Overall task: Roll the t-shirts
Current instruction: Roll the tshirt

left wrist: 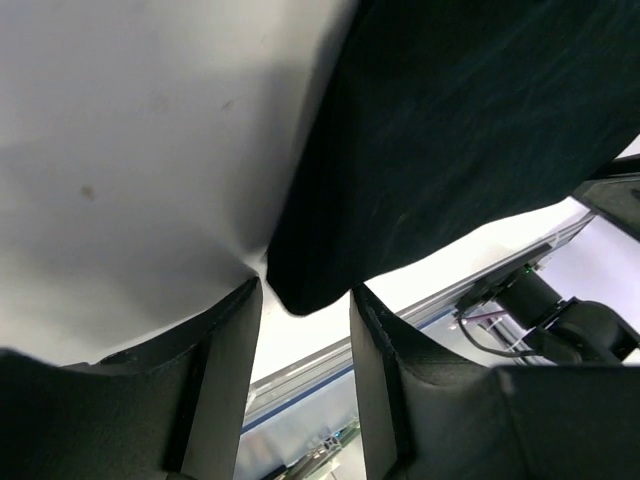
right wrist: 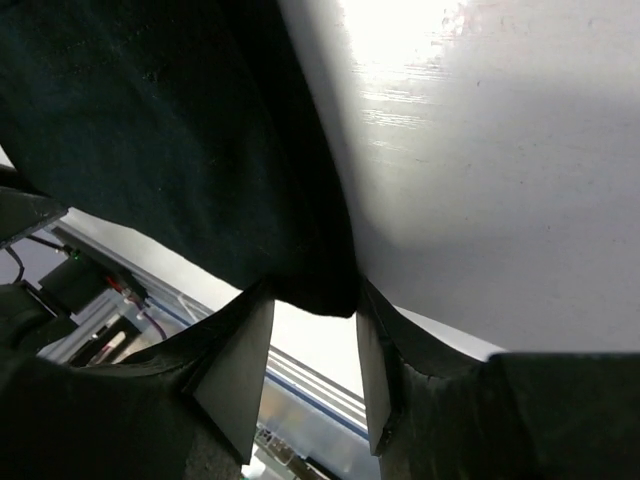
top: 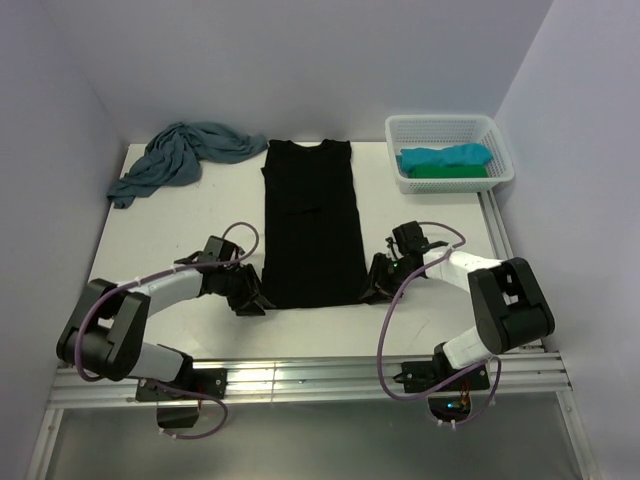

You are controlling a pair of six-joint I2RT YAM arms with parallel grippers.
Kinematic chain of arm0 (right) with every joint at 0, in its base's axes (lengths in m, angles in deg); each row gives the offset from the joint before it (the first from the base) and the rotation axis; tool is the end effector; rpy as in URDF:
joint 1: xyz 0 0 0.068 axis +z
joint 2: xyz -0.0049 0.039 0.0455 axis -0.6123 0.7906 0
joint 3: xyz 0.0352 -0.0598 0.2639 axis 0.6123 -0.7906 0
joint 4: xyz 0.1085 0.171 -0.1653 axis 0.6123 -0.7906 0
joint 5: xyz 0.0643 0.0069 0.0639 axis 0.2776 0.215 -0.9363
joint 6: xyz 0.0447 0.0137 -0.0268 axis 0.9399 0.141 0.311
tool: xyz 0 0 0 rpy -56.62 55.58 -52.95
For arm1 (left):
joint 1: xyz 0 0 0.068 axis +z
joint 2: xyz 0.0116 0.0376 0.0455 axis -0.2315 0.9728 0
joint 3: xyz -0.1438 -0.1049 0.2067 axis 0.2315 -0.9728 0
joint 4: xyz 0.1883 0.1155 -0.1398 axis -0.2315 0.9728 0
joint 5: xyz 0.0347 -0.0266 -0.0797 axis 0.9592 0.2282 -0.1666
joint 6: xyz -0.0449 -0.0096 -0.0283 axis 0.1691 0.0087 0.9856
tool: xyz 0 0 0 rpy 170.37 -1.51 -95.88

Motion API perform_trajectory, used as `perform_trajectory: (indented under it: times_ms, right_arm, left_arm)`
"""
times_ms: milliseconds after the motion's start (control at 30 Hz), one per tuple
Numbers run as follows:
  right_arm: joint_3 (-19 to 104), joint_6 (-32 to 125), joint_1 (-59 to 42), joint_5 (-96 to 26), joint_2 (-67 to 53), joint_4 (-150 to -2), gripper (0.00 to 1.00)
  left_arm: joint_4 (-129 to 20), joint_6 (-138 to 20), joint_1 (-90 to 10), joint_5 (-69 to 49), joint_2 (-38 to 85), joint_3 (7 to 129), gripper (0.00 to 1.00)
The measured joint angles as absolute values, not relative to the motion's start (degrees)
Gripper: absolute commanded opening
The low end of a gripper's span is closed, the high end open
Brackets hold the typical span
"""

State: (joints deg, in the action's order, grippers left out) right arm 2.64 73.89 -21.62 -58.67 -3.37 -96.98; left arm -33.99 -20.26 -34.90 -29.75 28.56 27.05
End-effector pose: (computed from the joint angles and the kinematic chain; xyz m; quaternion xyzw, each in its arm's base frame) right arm 0.2231 0.0835 0.1335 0.1044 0.9449 0.3082 0.0361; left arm 0.2001 -0.0969 0.1312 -0.1915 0.9328 -0.3049 0.0164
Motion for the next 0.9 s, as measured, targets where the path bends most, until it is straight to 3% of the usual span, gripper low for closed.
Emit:
perform_trajectory:
  times_ms: [133, 333, 433, 467, 533, 567, 633, 900]
  right_arm:
    - [2.8, 73.9, -21.6, -58.9, -2.7, -96.6, 0.40]
    - [3.1, 73.8, -21.6, -58.9, -1.8, -96.4, 0.35]
    - [3.1, 73.5, -21.6, -58.6, -1.8, -96.5, 0.27]
    - [3.1, 73.3, -21.6, -58.5, -1.8, -96.6, 0.20]
    - [3.1, 72.9, -21.6, -58.0, -1.8, -96.9, 0.10]
    - [3.1, 72.9, -21.6, -57.9, -1.8, -97.0, 0.03]
    - [3.1, 72.8, -21.6, -57.7, -1.9, -97.4, 0.00]
    - [3.2, 70.8, -21.4, -56.4, -4.0, -102.9, 0.00]
  left_arm:
    - [-35.0, -19.8, -34.9, -30.1, 29.9, 27.7, 0.47]
    - [-36.5, -18.9, -35.0, -30.5, 31.9, 27.8, 0.27]
    - [-37.0, -18.7, -35.3, -30.4, 32.5, 27.8, 0.19]
    - [-37.1, -18.6, -35.4, -30.5, 32.8, 27.9, 0.15]
    - [-37.3, -18.5, -35.7, -30.7, 33.3, 28.2, 0.00]
    - [-37.3, -18.5, -35.8, -30.8, 33.5, 28.5, 0.00]
    - [-36.8, -18.6, -36.3, -30.7, 33.9, 29.1, 0.00]
    - [-33.1, -19.3, -38.3, -30.2, 34.3, 30.5, 0.00]
